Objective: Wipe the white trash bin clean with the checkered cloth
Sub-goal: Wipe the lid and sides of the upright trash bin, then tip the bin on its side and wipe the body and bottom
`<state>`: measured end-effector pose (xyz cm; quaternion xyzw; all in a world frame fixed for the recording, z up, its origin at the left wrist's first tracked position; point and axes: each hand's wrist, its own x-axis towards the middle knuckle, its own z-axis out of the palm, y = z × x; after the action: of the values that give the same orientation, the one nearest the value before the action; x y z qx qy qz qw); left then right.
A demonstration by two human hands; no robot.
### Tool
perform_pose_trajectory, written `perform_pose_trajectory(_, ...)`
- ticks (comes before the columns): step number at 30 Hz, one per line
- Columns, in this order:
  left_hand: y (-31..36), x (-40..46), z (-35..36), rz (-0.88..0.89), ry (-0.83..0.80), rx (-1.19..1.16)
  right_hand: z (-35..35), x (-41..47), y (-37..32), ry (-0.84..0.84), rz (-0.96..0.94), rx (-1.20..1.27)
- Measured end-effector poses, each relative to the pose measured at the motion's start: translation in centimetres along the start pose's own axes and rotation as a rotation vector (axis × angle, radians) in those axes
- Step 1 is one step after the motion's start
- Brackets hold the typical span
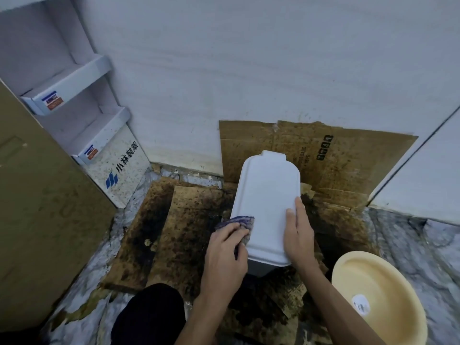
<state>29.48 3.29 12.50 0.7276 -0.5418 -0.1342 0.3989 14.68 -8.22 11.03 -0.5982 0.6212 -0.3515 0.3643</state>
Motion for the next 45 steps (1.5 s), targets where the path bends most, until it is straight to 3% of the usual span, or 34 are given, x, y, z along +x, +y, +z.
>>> perform_pose_trajectory(4,2.2,2.3,1.9,0.190,-0.108,0.141,-0.7,0.1,-0.5,-0.048,0.015,0.088)
perform_pose_trajectory(6,3.5,4.5,2.4,0.224,-0.238,0.156,-1.1,0.4,-0.5,-0.067,0.033,0.093)
perform_pose_trajectory(8,4.6,6.4,2.3,0.238,-0.350,0.059,-1.7,0.4,-1.0,0.035,-0.029,0.022)
perform_pose_trajectory(11,4.6,8.4,1.2,0.082,-0.188,-0.202,-1.4,-1.0,-2.6,0.152,-0.266,-0.127)
perform_pose_trajectory(14,1.9,9.5,0.4,-0.220,-0.004,-0.316,0.7,-1.8,-4.2,0.052,-0.445,-0.343)
perform_pose_trajectory(16,0.4,9.4,0.4,-0.351,0.022,-0.417,2.3,-1.0,-4.3,-0.040,-0.442,-0.562)
perform_pose_trajectory(19,-0.5,8.3,0.9,-0.368,-0.043,-0.360,3.3,1.0,-3.5,-0.115,-0.423,-0.722)
perform_pose_trajectory(23,-1.0,6.9,1.9,-0.321,-0.124,-0.286,2.0,3.2,-2.3,-0.032,-0.355,-0.744)
perform_pose_trajectory(26,-0.8,6.6,2.5,-0.222,-0.128,-0.160,0.7,2.5,-1.2,-0.009,-0.248,-0.620)
perform_pose_trajectory(30,0.0,7.3,3.1,-0.057,-0.118,0.017,-0.5,0.1,0.0,-0.035,-0.121,-0.261)
perform_pose_trajectory(34,2.5,8.5,5.2,0.117,-0.209,0.179,-1.4,-2.1,0.6,0.048,-0.026,0.006)
perform_pose_trajectory(39,3.0,8.6,6.0,0.113,-0.255,0.481,-2.2,-4.2,1.5,0.079,0.131,0.321)
perform_pose_trajectory(45,1.1,9.7,4.1,0.044,-0.268,0.438,-0.2,-6.7,1.9,0.002,0.241,0.618)
